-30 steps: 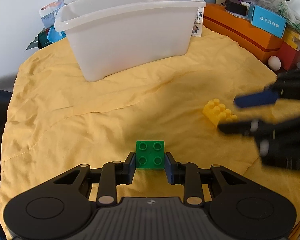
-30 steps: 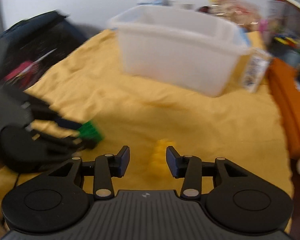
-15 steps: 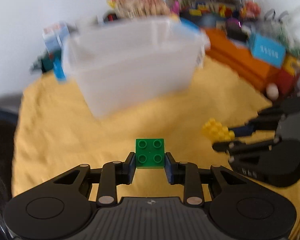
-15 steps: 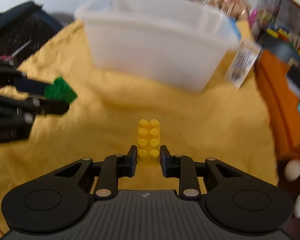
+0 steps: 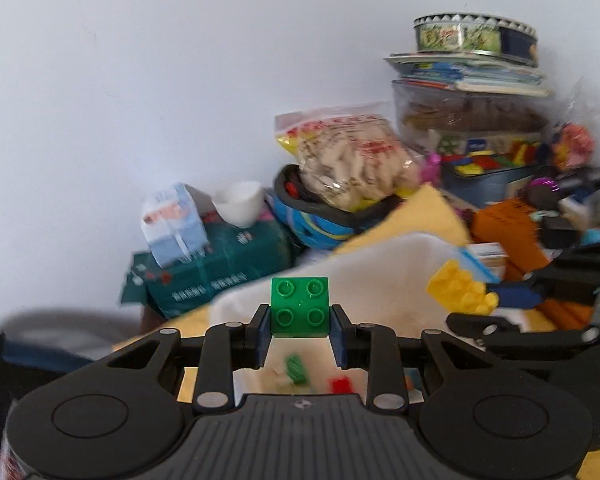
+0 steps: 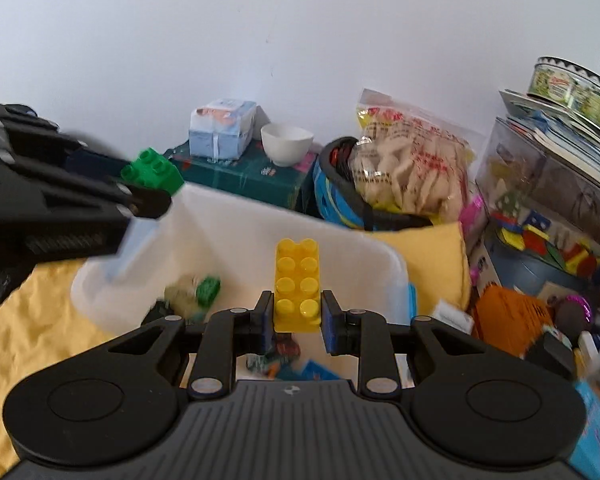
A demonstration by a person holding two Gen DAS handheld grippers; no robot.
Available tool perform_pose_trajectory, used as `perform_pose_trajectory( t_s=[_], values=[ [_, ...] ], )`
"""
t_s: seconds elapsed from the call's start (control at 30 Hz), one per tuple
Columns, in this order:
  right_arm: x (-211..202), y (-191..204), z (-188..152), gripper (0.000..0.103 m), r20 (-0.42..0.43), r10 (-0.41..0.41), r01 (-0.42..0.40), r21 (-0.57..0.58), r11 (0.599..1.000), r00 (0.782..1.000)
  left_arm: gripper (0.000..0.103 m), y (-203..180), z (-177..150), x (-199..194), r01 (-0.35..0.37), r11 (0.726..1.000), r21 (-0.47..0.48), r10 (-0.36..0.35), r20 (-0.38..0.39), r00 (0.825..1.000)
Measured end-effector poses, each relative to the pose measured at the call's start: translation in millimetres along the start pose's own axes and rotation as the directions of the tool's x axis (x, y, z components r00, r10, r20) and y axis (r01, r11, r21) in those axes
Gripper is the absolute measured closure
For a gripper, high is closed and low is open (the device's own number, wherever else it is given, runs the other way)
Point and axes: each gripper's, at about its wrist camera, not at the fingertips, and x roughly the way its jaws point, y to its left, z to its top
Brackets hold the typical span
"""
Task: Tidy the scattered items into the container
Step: 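Carry both bricks over the bin and open both grippers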
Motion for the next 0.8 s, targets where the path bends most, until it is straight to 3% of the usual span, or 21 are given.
perform_pose_trajectory(
  t_s=[0.27, 0.33, 0.4, 0.5, 0.6, 0.7, 0.8],
  values=[
    [58, -1, -4, 0.073, -0.142, 0.003, 0.000, 0.023, 1.000, 0.990, 0.069, 1, -23, 57, -0.013, 1.000, 0.012, 0.014, -0.135, 0.991],
    [60, 0, -8, 0.057, -0.150, -0.005, 0.008, 0.019, 1.000, 0.989, 0.064, 1, -26, 58, 0.008, 1.000, 0.005, -0.007, -0.144, 0.990],
    [58, 0, -9, 0.052, -0.149, -0.010, 0.012, 0.014, 1.000, 0.989, 0.053, 1, -27, 55, 0.029, 1.000, 0.005, -0.028, -0.135, 0.990],
    [53, -2, -5, 0.047, -0.143, -0.010, 0.013, 0.023, 1.000, 0.990, 0.051, 4, -22, 38, 0.054, 0.998, -0.015, -0.054, -0.057, 0.997],
    [44, -3, 0, 0.042, -0.115, -0.019, 0.022, 0.025, 0.999, 0.993, 0.033, 3, -14, 19, 0.014, 1.000, -0.017, -0.014, 0.031, 0.999],
    [33, -5, 3, 0.041, -0.088, -0.022, 0.025, 0.030, 0.999, 0.996, 0.026, 2, -7, -7, -0.035, 0.999, -0.025, 0.038, 0.142, 0.989],
    [25, -6, 5, 0.038, -0.070, -0.025, 0.027, 0.031, 0.999, 0.997, 0.009, -2, 1, -27, -0.070, 0.997, -0.026, 0.074, 0.216, 0.973]
  ],
)
